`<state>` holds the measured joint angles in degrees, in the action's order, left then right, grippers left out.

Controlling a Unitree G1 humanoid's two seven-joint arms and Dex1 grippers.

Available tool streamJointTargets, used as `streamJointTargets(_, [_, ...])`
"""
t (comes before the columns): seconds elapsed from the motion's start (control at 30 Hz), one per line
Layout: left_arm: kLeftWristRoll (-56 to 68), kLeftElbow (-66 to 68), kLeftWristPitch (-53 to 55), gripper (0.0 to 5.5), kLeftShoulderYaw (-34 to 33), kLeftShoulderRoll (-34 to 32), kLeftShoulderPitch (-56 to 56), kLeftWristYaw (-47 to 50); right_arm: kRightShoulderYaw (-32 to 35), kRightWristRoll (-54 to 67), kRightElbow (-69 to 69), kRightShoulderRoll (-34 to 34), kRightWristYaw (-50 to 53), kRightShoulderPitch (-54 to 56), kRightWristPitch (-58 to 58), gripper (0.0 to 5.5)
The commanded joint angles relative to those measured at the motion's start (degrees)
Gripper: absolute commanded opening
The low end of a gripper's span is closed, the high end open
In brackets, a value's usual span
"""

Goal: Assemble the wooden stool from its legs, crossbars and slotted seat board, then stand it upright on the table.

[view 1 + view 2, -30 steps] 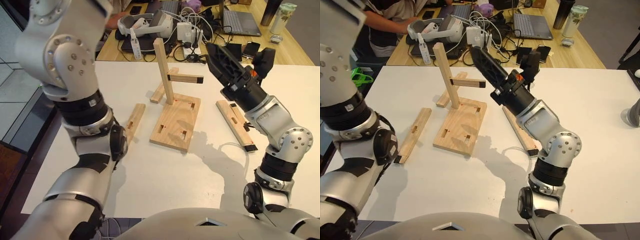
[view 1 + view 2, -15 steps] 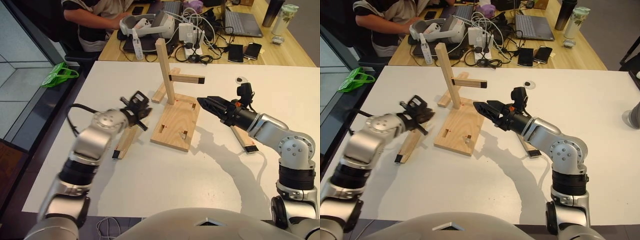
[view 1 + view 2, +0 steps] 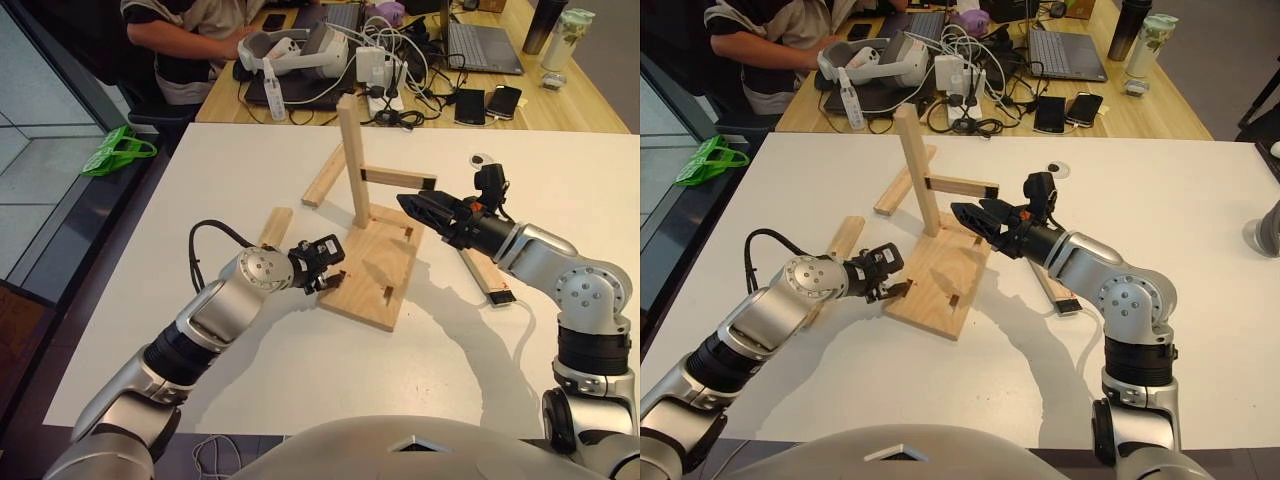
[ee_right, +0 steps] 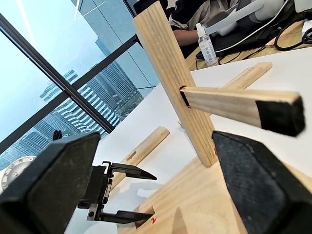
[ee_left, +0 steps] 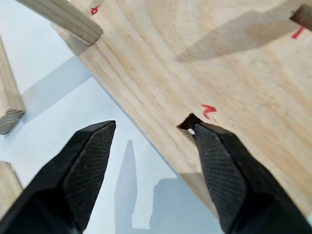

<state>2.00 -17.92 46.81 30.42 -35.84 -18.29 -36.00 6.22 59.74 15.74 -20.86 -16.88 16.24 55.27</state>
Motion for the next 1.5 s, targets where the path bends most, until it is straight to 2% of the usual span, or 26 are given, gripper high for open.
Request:
streamJointTargets(0.03, [-0.93,4.96,0.87,3.05,-11.39,3.85,-6.21,7.49,0.86,-0.82,-0.13,-0.10,0.10,0.79,0.16,4.25])
streamJointTargets(0.13, [-2.97,11.74,-1.01,3.05,-18.61,2.55,-13.19,11.92,1.06,-1.13,-0.40,0.02,-0.13,1.00,0.01,4.25])
streamJointTargets(0.27, [-3.42,31.51,-8.42,3.05,-21.43,7.37,-21.68,15.23,0.60,-1.15,-0.33,0.77,-0.42,1.84,0.02,4.25])
streamJointTargets(0.37, [-1.31,52.05,-18.53,3.50,-24.71,14.38,-27.20,17.07,-0.66,-1.19,0.08,1.25,-1.09,2.63,0.52,4.25])
streamJointTargets(0.5, [1.88,71.69,-25.85,4.16,-30.80,18.47,-33.76,19.93,-1.67,-0.82,0.61,1.75,-1.25,2.92,1.14,4.25])
streamJointTargets(0.63, [2.62,84.61,-31.19,4.20,-34.17,19.81,-37.49,21.53,-2.29,-0.84,0.91,2.56,-0.98,3.12,1.46,4.25])
streamJointTargets(0.9, [-0.78,90.83,-33.62,4.20,-31.74,22.48,-38.91,12.24,-2.68,-0.99,0.51,2.95,-1.05,4.14,2.02,4.25])
streamJointTargets(1.23, [-2.68,93.04,-27.87,4.20,-32.56,21.38,-39.65,14.54,-1.92,-1.20,0.28,3.59,-0.02,6.21,1.80,4.25])
streamJointTargets(1.5, [-2.58,93.44,-28.60,4.12,-34.61,20.86,-39.13,13.88,-1.93,-2.30,-1.06,4.33,0.27,8.19,1.57,4.25])
